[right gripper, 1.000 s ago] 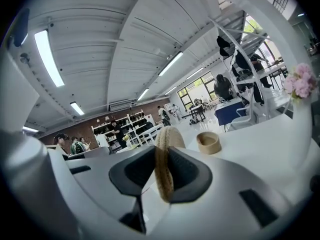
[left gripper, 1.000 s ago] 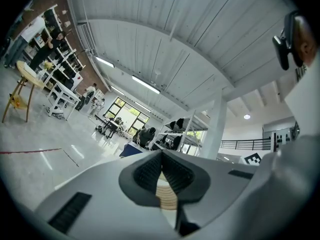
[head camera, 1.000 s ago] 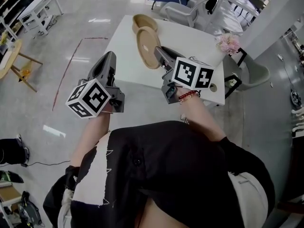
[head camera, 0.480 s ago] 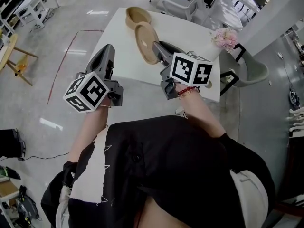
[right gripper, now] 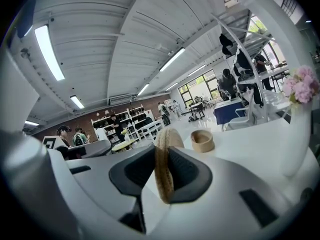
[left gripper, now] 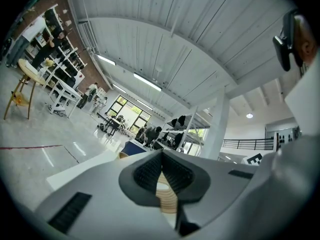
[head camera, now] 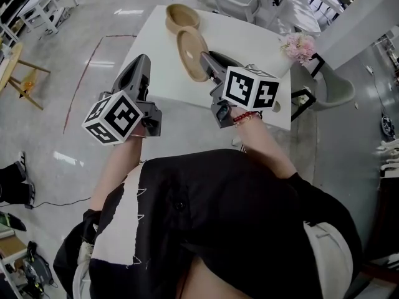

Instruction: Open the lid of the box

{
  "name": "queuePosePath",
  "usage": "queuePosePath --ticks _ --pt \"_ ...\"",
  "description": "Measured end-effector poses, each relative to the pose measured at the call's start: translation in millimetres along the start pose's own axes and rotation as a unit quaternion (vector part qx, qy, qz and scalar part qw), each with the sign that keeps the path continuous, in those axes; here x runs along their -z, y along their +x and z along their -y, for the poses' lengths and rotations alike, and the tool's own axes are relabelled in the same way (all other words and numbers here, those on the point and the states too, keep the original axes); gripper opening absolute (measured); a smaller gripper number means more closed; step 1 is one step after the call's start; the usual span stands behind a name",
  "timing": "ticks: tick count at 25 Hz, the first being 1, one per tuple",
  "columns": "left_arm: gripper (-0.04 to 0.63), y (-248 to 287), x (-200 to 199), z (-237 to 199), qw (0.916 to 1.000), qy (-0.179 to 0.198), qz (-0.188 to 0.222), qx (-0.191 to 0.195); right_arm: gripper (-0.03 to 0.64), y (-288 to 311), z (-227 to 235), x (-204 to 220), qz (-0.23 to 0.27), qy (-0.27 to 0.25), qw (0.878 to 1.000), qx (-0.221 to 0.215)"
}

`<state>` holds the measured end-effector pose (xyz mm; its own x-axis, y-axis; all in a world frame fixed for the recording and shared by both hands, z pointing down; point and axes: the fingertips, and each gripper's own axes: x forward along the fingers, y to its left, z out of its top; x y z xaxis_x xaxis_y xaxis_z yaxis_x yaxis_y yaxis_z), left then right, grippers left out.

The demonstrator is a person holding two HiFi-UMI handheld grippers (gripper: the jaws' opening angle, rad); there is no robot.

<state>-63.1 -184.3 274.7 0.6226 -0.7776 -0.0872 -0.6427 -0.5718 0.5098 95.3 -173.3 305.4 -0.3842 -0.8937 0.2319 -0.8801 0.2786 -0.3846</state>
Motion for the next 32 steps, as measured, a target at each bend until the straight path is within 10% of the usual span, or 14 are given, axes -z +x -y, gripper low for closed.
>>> queuePosePath --ticks 32 --pt "0.009 10 10 -9 0.9999 -0.008 -0.015 -0.003 0.087 10 8 12 -0.021 -0.004 1.000 0.007"
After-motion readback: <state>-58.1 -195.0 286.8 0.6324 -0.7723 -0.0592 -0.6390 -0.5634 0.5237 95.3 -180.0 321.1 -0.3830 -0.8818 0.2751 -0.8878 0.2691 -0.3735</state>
